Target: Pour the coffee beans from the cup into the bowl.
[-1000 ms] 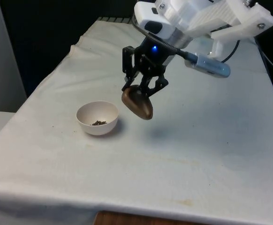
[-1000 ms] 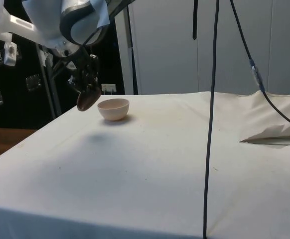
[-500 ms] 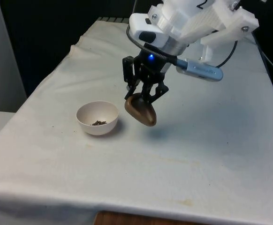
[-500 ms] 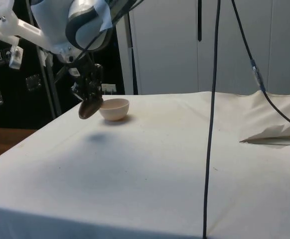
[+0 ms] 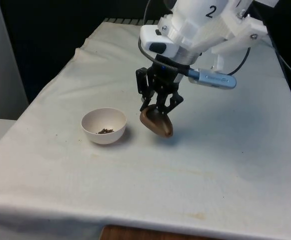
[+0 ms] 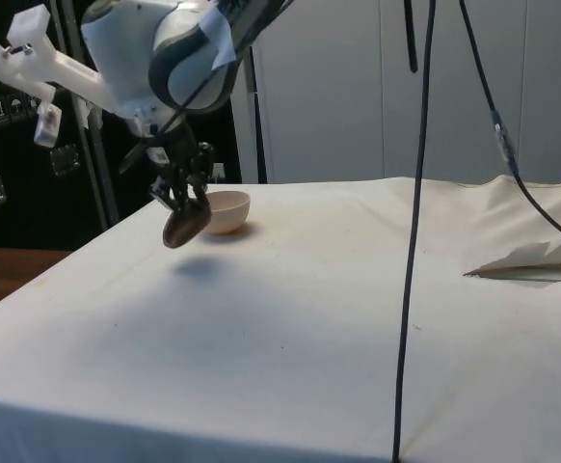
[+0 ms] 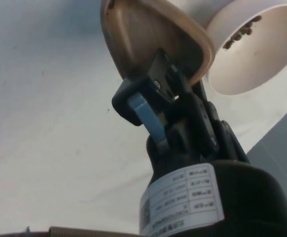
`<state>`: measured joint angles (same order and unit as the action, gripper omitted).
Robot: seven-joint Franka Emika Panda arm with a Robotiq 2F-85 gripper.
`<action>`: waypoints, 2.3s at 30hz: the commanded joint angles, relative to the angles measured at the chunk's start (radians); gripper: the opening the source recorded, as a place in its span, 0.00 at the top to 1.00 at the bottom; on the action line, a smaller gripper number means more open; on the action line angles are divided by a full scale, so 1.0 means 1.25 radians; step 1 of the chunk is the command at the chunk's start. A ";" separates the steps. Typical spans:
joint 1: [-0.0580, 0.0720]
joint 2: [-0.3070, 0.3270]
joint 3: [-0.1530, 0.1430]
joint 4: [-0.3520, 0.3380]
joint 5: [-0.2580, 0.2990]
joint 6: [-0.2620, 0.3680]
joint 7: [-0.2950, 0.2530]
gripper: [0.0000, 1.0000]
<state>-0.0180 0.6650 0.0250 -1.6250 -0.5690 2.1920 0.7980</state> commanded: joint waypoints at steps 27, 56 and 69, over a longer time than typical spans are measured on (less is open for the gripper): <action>-0.010 -0.090 -0.003 -0.228 0.035 0.160 0.049 0.98; -0.013 -0.158 -0.008 -0.405 0.122 0.366 0.037 0.98; -0.016 -0.182 -0.009 -0.478 0.162 0.471 0.026 0.98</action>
<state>-0.0220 0.4420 -0.0050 -2.2120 -0.3820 2.7650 0.8440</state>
